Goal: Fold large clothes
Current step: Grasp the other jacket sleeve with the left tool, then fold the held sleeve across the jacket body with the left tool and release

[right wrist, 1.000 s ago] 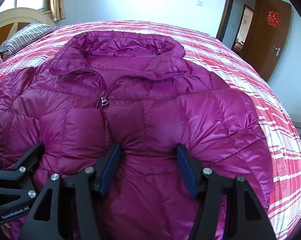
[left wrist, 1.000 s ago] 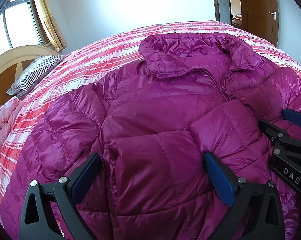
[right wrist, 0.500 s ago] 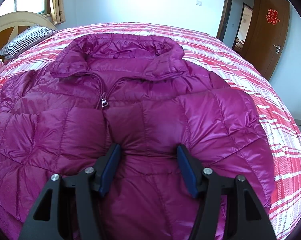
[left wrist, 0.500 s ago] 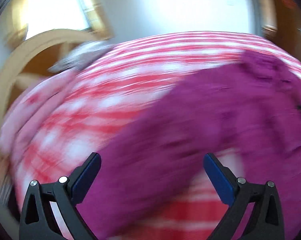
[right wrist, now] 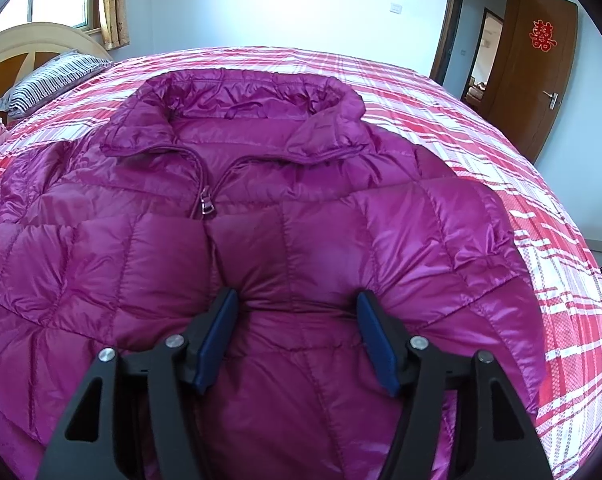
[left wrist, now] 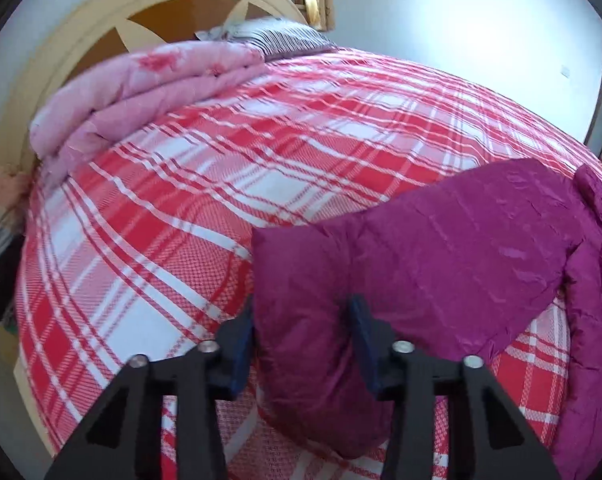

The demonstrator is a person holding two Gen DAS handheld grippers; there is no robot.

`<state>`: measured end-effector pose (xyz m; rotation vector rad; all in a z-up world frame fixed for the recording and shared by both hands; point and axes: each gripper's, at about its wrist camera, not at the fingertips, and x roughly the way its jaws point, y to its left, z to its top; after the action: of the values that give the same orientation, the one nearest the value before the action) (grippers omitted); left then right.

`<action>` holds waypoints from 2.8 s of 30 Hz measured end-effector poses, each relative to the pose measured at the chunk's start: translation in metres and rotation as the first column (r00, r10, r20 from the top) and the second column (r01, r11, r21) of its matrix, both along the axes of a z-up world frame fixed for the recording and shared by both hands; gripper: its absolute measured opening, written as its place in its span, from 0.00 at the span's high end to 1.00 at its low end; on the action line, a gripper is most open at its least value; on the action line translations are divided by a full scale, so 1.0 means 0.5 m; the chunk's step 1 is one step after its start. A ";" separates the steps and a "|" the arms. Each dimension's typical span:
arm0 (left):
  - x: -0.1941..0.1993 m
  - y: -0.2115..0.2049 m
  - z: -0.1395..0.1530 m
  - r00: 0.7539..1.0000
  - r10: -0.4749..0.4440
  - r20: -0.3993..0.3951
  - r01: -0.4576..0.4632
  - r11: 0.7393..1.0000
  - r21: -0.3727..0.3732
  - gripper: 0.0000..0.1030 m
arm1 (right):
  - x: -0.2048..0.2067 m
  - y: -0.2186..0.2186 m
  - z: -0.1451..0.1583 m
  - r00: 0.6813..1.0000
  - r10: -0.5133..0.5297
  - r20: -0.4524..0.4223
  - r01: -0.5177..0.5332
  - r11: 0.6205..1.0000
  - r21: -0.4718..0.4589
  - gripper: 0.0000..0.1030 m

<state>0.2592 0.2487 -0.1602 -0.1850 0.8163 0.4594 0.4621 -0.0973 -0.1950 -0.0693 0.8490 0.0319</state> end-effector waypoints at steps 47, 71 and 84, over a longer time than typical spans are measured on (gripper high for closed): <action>0.225 -0.846 0.155 0.667 -0.740 0.083 0.732 0.672 0.115 0.93 | -0.113 -0.274 0.030 0.943 -0.315 0.109 0.217 0.828 0.518 0.02; 0.323 -0.593 0.147 0.865 -0.492 0.099 0.433 0.832 0.348 0.15 | -0.176 -0.213 0.185 0.904 -0.273 0.329 0.121 0.902 0.415 0.16; 0.452 -0.554 -0.017 0.887 -0.457 -0.065 0.459 0.859 0.229 0.15 | -0.015 -0.022 0.031 0.998 -0.033 0.044 0.018 0.957 0.288 0.41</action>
<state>0.4854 -0.0284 -0.1687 0.2361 0.7758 0.1024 0.4544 -0.1081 -0.1797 0.2141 0.7888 0.1288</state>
